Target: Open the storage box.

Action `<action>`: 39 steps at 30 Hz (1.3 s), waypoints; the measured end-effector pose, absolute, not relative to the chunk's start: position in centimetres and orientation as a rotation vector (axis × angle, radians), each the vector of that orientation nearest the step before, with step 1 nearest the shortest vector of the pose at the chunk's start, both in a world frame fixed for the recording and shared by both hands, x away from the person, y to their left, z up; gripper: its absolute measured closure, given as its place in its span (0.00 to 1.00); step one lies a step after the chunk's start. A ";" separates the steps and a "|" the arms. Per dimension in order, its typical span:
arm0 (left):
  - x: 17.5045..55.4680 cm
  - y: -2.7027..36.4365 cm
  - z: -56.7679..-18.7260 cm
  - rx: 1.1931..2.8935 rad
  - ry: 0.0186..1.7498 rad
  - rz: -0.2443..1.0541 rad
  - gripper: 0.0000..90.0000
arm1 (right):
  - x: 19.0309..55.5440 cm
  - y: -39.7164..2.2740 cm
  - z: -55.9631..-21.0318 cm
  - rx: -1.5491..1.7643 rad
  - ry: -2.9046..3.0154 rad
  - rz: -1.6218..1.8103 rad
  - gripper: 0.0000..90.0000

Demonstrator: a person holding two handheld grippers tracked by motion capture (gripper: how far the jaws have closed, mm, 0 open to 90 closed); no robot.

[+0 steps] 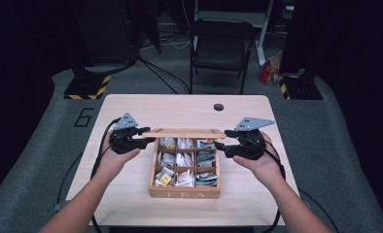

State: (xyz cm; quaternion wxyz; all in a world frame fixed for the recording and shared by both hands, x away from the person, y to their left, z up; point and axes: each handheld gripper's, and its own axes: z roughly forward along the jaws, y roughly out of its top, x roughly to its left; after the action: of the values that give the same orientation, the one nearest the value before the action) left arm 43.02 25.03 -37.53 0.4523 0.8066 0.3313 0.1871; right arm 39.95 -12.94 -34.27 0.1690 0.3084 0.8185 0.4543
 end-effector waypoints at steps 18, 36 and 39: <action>44.9 25.0 -36.3 1.967 0.837 0.458 0.65 | 44.5 -12.5 -36.2 0.951 2.311 1.223 0.50; 46.4 25.1 -35.6 1.959 0.847 0.428 0.66 | 47.8 -12.1 -37.6 1.020 2.287 1.242 0.61; 46.5 25.1 -35.5 1.961 0.845 0.430 0.66 | 48.0 -12.0 -37.7 1.029 2.286 1.238 0.61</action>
State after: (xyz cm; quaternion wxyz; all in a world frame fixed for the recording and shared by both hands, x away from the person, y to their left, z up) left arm 46.50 25.14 -35.54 0.4633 0.7978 0.3437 0.1751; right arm 48.01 -12.04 -37.71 0.1718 0.3627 0.8054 0.4361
